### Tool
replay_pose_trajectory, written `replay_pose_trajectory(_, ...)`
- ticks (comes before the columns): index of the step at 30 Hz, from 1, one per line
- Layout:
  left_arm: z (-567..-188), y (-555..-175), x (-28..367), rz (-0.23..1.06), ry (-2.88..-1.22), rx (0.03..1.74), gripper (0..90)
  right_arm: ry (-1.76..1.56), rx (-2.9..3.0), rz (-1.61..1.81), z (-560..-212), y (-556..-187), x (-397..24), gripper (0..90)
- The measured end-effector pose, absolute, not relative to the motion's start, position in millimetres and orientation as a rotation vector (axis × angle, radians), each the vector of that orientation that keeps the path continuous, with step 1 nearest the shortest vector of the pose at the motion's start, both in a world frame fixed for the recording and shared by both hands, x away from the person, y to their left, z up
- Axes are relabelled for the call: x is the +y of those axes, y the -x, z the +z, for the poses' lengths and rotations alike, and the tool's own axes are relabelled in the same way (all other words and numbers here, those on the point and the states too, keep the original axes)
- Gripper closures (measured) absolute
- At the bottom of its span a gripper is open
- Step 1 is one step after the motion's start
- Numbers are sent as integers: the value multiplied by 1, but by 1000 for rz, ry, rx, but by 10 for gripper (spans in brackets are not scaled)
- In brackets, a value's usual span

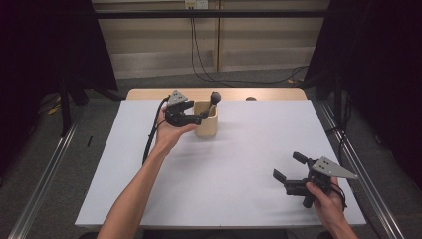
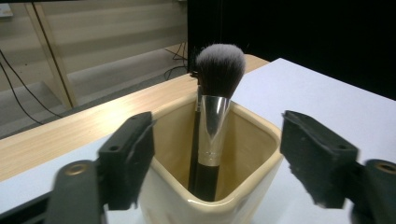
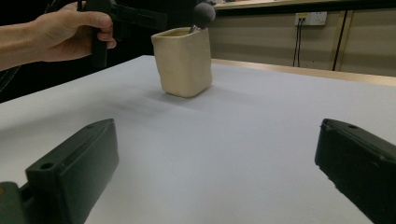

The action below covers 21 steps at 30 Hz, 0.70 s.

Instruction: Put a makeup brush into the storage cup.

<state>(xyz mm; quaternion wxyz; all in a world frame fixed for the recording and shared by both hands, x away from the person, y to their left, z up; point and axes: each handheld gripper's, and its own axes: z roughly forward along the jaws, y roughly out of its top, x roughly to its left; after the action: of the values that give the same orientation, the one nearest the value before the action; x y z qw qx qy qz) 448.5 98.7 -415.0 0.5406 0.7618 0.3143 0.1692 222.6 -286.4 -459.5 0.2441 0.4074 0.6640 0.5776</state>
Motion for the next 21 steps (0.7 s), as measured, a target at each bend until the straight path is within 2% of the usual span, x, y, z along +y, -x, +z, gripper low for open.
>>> replay_pose_trajectory(4, -411, -446, 100, 404, -1805, 746, 143, -1108, 1812, 1577, -459, -222, -287, 0)
replay_pose_trajectory(17, -408, -431, 110, 350, -1763, 759, 38, -1108, 1807, 1558, -457, -218, -288, 0)
replay_pose_trajectory(21, -406, -427, 118, 367, -1762, 761, 27, -1114, 1792, 1556, -456, -216, -288, 0)
